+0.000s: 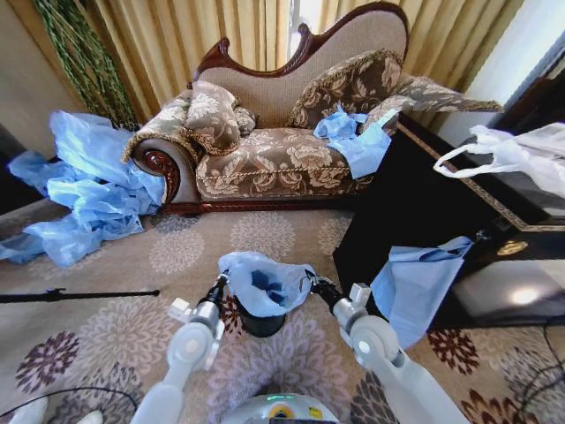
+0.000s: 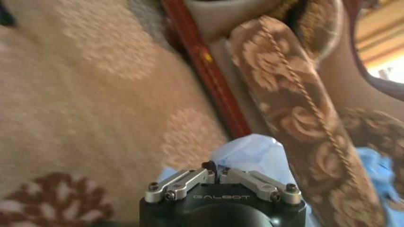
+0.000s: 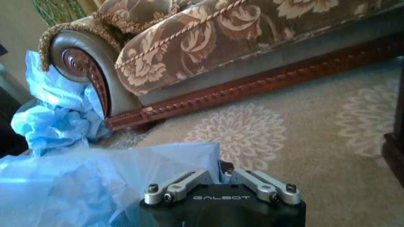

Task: Place a garbage bag over the trash bin.

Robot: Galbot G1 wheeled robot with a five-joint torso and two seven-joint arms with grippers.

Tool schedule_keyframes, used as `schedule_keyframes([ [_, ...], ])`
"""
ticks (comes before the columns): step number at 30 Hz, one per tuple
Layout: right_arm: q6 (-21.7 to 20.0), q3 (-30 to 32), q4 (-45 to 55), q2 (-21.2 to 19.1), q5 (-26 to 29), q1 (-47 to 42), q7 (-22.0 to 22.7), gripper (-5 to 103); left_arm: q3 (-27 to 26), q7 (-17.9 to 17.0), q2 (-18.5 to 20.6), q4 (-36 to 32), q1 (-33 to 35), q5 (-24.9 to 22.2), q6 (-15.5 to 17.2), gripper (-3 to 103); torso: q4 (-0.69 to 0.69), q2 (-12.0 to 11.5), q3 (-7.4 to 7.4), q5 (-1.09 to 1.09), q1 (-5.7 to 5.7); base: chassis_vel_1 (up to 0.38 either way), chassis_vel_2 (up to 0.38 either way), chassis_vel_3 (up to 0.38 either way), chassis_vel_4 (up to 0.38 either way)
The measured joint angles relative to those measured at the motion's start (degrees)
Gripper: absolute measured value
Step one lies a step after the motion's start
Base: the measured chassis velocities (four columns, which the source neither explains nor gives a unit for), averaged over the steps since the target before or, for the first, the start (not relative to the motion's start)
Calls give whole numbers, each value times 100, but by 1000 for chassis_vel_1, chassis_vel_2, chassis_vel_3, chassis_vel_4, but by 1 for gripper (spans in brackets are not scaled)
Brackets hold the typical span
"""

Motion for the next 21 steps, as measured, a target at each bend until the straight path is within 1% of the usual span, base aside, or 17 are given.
schedule_keyframes([
  [3,17,-98,-179,36,-19,164,-55,0,-126,-57,-37,173,-3,77,0,0,0,0,0,-1,0,0,0,0,0],
  [5,51,-190,-397,88,-77,317,-134,0,-168,-25,-44,454,-124,190,0,0,0,0,0,0,0,0,0,0,0],
  [6,51,-190,-397,88,-77,317,-134,0,-168,-25,-44,454,-124,190,0,0,0,0,0,0,0,0,0,0,0],
  [8,88,-299,-651,139,-171,472,-248,0,-99,74,-27,785,-342,287,18,0,-2,0,0,-1,0,0,0,0,0],
  [9,88,-299,-651,139,-171,472,-248,0,-99,74,-27,785,-342,287,18,0,-2,0,0,-1,0,0,0,0,0],
  [13,148,-537,-1373,215,-357,863,-546,0,336,244,41,1459,-923,416,85,0,-2,0,0,0,0,0,0,0,0],
  [15,156,-574,-1491,225,-387,931,-592,0,385,252,39,1537,-992,423,88,0,-2,0,0,1,0,0,0,0,0],
  [16,175,-687,-1811,244,-467,1126,-702,0,539,302,4,1815,-1216,449,88,0,-3,0,1,1,1,0,0,0,0],
  [17,192,-765,-1983,256,-513,1244,-760,0,605,326,-25,1954,-1314,462,87,0,-2,0,1,0,1,0,0,0,0],
  [18,192,-765,-1983,256,-513,1244,-760,0,605,326,-25,1954,-1314,462,87,0,-2,0,1,0,1,0,0,0,0],
  [21,254,-959,-2522,310,-720,1606,-994,0,730,404,-82,2290,-1496,462,87,0,-1,0,1,1,1,0,0,0,0],
])
